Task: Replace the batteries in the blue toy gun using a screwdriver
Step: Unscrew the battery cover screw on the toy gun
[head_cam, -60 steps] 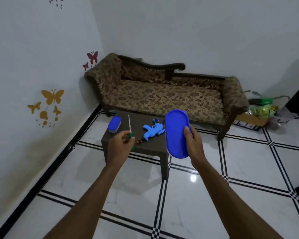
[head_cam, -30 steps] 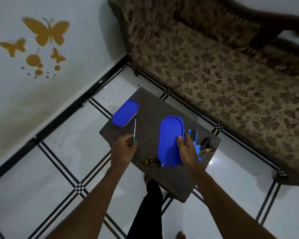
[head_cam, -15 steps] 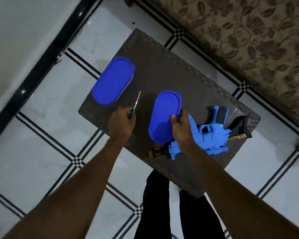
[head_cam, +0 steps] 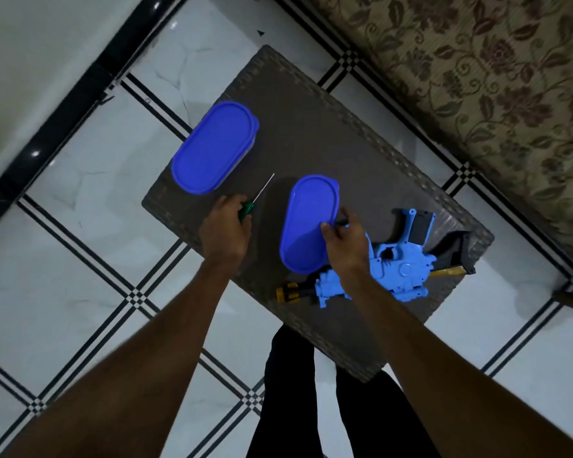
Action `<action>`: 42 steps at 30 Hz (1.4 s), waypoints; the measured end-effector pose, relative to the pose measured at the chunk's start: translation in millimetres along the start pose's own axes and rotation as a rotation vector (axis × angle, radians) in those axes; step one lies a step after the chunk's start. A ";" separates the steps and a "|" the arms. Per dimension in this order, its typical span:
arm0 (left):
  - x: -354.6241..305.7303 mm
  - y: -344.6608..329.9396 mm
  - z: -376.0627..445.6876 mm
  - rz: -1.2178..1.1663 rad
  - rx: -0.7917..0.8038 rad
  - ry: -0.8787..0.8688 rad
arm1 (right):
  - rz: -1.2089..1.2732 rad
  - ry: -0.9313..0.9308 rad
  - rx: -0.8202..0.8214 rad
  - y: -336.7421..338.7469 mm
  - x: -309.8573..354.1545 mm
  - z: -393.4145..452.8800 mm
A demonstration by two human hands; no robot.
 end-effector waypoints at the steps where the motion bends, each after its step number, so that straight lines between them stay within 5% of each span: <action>1: -1.6 6.0 -4.8 -0.009 -0.014 0.015 | -0.001 -0.004 0.013 6.4 4.0 -1.9; 6: -14.6 50.2 -47.9 0.025 -0.082 0.027 | -0.026 0.108 0.061 58.1 28.3 -19.4; 16: -111.5 139.1 -168.2 -0.075 -0.359 0.229 | -0.341 0.792 0.330 196.6 71.3 -10.5; 24: -232.6 171.6 -248.1 -0.105 -0.502 0.402 | -0.332 1.271 0.441 280.9 114.4 -12.2; 33: -243.7 200.6 -278.8 -0.164 -0.731 0.505 | -0.365 1.716 0.473 293.6 190.3 -51.2; 42: -232.6 208.2 -303.9 -0.149 -0.882 0.693 | -0.430 1.900 0.501 272.4 224.8 -76.8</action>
Point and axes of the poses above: each hand's wrist, its own z-axis towards the middle knuckle, its own y-axis out of the back of the hand, x = y × z, the point moved 1 cm from there along z, towards the middle knuckle, and after that the axes turned 15 degrees about -x, right-handed, at the moved point
